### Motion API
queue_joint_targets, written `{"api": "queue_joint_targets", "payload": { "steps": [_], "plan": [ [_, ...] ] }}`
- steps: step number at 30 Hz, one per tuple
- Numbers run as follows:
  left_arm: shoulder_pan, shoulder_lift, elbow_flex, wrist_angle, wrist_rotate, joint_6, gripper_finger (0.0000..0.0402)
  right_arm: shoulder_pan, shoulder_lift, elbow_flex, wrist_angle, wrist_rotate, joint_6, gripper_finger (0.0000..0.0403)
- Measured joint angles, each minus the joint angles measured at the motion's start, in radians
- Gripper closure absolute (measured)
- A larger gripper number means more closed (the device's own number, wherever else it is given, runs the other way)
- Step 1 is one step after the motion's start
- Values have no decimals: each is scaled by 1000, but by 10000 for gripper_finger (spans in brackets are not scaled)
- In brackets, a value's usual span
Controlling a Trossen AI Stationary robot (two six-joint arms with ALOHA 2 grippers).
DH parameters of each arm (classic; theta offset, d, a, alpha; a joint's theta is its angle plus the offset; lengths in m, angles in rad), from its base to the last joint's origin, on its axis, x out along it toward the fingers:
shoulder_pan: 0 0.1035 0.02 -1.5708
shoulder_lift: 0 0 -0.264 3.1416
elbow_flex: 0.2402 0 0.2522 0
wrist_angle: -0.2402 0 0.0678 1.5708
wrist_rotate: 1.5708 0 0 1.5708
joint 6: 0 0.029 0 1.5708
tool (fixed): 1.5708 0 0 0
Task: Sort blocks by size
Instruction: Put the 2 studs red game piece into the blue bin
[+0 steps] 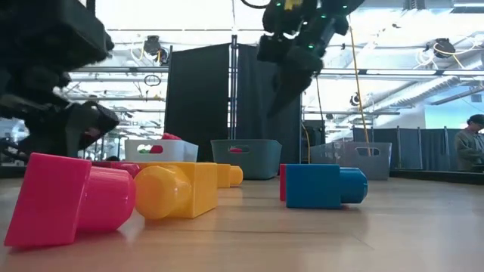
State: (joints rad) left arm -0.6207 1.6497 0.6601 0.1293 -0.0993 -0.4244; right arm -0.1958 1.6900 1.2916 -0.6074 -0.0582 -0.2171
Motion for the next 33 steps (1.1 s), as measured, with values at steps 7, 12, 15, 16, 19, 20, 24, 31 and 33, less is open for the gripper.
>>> {"api": "queue_joint_targets", "payload": {
  "steps": [7, 12, 15, 16, 19, 20, 24, 31, 33],
  "plan": [
    [-25, 0, 0, 56, -67, 61, 219, 102, -114, -219, 172, 2, 140, 190],
    [-39, 0, 0, 79, -99, 194, 219, 205, -205, -387, 367, 9, 285, 190],
    [-40, 0, 0, 126, -100, 247, 219, 276, -232, -475, 512, 11, 367, 190],
    [-39, 0, 0, 142, -104, 266, 219, 299, -234, -498, 548, 10, 389, 190],
    [-33, 13, 0, 192, -155, 280, 215, 364, -232, -546, 619, 13, 442, 190],
    [-28, 19, 0, 205, -160, 277, 210, 384, -232, -556, 633, 27, 455, 190],
    [-12, 58, 0, 251, -160, 272, 167, 451, -232, -564, 643, 93, 490, 190],
    [7, 110, 2, 353, -51, 305, 85, 504, -232, -564, 651, 114, 494, 190],
    [10, 111, 2, 358, -16, 325, 78, 506, -232, -564, 659, 115, 494, 190]
  ]
}}
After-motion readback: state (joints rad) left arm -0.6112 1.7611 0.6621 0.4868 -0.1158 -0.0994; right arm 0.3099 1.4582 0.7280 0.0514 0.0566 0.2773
